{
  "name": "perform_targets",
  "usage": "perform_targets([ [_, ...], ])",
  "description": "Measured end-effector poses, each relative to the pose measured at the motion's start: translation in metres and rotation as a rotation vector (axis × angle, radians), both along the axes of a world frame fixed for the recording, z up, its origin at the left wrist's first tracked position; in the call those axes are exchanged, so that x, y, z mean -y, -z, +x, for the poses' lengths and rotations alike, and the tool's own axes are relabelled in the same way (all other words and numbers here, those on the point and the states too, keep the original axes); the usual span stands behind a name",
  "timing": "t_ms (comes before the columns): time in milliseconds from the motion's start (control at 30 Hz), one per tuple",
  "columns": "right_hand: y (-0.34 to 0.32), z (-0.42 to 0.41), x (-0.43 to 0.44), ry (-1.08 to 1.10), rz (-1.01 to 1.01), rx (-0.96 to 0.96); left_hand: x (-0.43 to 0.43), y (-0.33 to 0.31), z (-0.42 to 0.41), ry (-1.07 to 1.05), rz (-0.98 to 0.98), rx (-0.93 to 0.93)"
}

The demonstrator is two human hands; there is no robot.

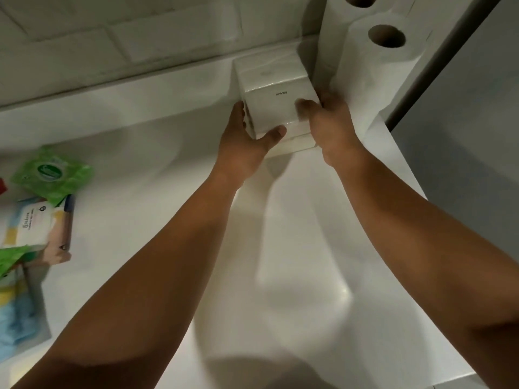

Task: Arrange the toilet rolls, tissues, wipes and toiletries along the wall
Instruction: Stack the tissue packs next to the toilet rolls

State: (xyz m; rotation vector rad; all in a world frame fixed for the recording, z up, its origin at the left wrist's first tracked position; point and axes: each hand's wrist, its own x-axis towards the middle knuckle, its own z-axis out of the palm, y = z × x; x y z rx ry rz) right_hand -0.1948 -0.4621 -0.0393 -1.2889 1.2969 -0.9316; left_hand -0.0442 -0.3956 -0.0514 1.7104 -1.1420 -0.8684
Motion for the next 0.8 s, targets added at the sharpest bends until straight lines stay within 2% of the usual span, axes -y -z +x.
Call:
perform_targets([
  [200, 0.003, 0.002, 0.006, 0.003, 0.061, 0.15, 0.01, 0.01, 0.0, 0.073, -0.013, -0.013],
  [533, 0.01, -0.003, 0.012, -0.037, 0.058, 0.126, 0.015, 0.015, -0.004, 0.052, -0.031, 0.009],
  [633, 0.01, -0.004, 0.012, -0.073, -0.046, -0.026, 0.014, 0.014, -0.003, 0.051, -0.014, 0.0],
  [733, 0.006, -0.004, 0.008, -0.12, -0.309, -0.344, 0.011, 0.011, 0.0, 0.033, 0.016, 0.03],
  [800, 0.004, -0.005, 0.006, -0.123, -0.479, -0.473, 0.005, 0.006, 0.001, 0.019, 0.052, 0.091],
])
